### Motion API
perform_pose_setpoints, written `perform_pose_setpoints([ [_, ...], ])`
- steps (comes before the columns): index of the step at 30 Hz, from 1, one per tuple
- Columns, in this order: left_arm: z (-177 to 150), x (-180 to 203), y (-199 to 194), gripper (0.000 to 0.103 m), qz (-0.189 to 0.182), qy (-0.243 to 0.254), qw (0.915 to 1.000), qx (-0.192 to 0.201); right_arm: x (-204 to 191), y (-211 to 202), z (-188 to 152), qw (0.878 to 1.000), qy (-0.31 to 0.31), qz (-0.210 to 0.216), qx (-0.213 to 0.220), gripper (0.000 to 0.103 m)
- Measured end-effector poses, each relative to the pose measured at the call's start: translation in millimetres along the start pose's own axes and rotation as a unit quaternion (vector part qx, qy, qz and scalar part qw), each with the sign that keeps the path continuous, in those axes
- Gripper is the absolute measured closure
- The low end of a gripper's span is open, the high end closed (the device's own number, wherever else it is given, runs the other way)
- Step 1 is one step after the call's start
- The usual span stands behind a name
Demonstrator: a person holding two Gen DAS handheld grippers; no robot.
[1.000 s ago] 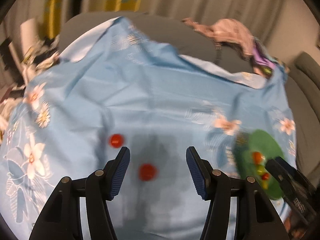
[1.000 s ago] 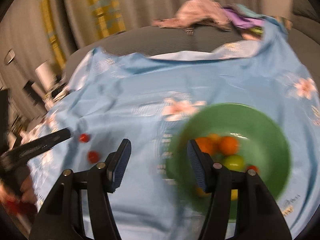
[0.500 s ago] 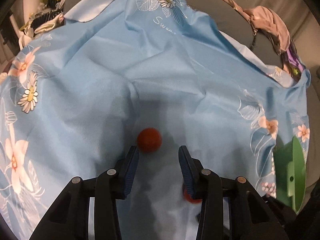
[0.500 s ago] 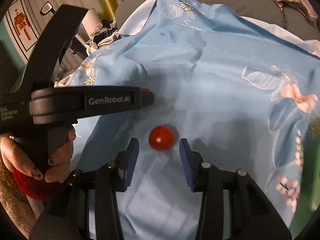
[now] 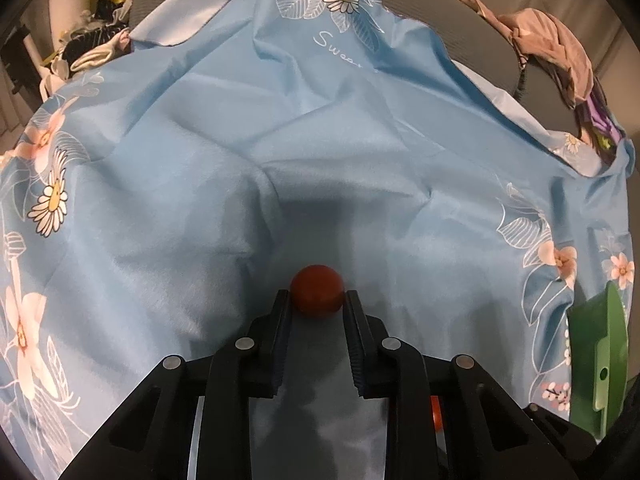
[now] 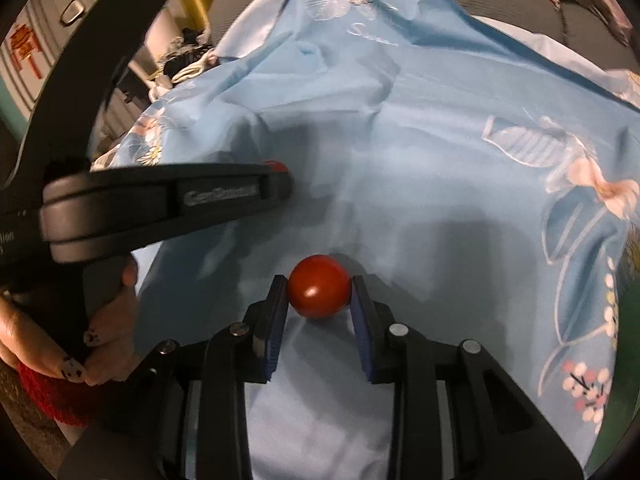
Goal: Organize fruits
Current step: 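Close the left gripper on a cherry tomato while the right grasps the last one, then carry both cherry tomatoes over the green bowl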
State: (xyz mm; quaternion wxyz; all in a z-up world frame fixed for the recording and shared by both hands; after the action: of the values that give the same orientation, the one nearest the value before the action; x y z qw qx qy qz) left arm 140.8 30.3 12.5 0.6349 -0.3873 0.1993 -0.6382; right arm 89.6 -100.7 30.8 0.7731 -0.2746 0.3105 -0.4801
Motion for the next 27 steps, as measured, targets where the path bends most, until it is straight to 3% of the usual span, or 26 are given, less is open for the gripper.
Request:
perform_pose_setpoints([
  [4, 0, 0, -9, 0.077, -0.001, -0.007, 0.9999, 0.009, 11, -6, 2, 1.000, 0.023, -0.013, 0.004, 0.071],
  [17, -14, 21, -76, 0.077, 0.006, 0.029, 0.9953, 0.092, 30, -51, 6, 0.996, 0.065, -0.028, 0.052, 0.071],
  [27, -19, 53, -125, 0.077, -0.053, 0.051, 0.9866, 0.145, 44, -100, 13, 0.990, 0.080, -0.046, 0.110, 0.071],
])
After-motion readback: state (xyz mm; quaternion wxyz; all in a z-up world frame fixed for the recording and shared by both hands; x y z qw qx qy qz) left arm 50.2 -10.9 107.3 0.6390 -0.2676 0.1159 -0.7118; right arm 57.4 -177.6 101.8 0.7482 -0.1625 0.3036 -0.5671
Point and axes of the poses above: each gripper's, at about its wrist camera, not at the fingertips, and y roughly the way its jaws point, x to its right, z to its top, the point moved 1 cm from there along y, roughly the way its jaws point, and after that the axes turned 12 degrees about x, right-handed, at the moved point
